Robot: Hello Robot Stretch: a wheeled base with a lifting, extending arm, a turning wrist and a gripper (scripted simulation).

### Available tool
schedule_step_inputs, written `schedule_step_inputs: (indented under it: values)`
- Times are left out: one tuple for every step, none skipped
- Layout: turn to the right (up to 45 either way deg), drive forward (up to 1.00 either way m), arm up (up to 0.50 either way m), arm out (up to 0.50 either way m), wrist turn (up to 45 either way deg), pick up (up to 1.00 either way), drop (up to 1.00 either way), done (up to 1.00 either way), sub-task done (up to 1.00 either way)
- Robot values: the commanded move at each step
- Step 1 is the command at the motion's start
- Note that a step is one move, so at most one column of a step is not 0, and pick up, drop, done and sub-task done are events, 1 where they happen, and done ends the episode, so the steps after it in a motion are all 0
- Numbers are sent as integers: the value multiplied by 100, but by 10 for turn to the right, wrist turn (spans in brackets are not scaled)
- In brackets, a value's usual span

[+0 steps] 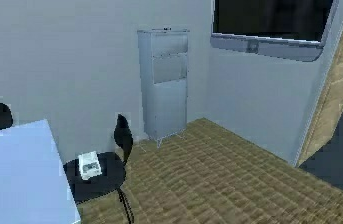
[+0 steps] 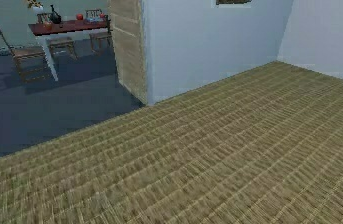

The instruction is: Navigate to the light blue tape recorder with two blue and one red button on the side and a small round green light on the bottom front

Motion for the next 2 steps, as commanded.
schedule_step_inputs:
  values:
    - [-240, 0, 0, 0, 0, 0, 0, 0, 0]
    - [0, 0, 0, 0, 0, 0, 0, 100, 0]
